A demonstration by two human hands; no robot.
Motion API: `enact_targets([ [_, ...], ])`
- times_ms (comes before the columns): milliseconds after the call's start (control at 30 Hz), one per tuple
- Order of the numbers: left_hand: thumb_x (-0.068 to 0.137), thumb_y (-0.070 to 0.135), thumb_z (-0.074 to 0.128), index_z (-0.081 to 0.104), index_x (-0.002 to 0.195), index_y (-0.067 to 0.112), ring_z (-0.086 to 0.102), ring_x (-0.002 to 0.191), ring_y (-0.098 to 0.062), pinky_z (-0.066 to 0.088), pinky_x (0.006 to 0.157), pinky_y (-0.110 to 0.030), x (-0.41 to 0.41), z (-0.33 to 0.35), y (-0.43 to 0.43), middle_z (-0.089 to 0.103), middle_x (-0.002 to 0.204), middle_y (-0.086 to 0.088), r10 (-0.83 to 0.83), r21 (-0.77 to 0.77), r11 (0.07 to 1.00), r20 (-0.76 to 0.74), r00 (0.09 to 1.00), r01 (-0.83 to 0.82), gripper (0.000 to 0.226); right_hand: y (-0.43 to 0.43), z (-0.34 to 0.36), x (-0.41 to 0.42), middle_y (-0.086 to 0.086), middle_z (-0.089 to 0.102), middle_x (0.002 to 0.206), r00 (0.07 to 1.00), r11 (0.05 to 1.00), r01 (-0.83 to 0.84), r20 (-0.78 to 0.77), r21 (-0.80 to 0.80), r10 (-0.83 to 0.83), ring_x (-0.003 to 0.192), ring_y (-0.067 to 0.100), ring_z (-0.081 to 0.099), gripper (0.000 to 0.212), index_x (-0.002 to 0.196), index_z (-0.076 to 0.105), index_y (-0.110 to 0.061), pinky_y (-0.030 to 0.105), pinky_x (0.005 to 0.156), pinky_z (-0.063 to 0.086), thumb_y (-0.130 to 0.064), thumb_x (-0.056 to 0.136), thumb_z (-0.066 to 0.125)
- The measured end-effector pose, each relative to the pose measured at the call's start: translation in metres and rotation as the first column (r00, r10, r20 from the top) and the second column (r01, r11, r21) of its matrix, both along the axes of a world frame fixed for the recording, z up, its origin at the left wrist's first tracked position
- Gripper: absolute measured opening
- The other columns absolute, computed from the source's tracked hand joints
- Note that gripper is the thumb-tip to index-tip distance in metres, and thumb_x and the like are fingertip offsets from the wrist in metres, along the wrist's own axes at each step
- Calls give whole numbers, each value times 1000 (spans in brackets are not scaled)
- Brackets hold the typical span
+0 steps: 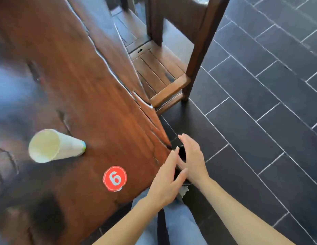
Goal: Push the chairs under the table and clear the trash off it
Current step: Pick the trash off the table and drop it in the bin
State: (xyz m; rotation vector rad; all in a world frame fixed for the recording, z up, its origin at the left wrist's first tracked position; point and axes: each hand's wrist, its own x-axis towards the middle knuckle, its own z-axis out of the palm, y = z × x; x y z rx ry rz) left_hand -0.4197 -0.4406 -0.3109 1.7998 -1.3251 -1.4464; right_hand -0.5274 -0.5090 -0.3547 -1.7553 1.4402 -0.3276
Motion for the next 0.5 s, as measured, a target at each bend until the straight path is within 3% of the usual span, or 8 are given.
enact_targets([
  [100,93,49,46,5,145,46,13,138,14,18,118,-22,48,34,14,8,147,36,128,-57,991,58,990,-125,66,1,16,51,0,36,152,973,967,-231,0,-105,232,141,16,30,65,143,38,-22,48,114,31,-30,86,68],
  [233,91,44,50,12,144,46,20,138,10,19,117,-19,125,78,37,14,147,38,295,-389,909,341,893,-152,66,9,24,121,-1,32,154,908,902,-416,11,-117,420,143,15,27,74,146,33,-23,46,116,27,-37,83,69],
  [333,87,38,57,33,141,35,33,138,-5,26,116,-38,183,92,51,41,147,12,476,-554,811,444,759,-185,59,19,21,176,-8,26,157,856,851,-516,-35,-100,515,145,11,21,80,147,24,-30,44,121,16,-46,82,68],
  [400,84,36,61,46,131,25,46,128,-14,31,113,-43,218,94,57,55,135,1,559,-557,792,494,666,-252,50,25,17,209,-7,26,157,828,821,-560,-52,-111,558,145,13,21,83,148,23,-29,42,121,13,-46,81,69],
  [500,78,31,71,59,116,18,58,108,-22,33,109,-46,255,80,66,67,111,-1,553,-461,829,594,584,-316,42,30,7,246,-3,32,154,839,831,-543,-65,-120,540,143,17,26,85,148,25,-23,46,120,17,-42,79,72],
])
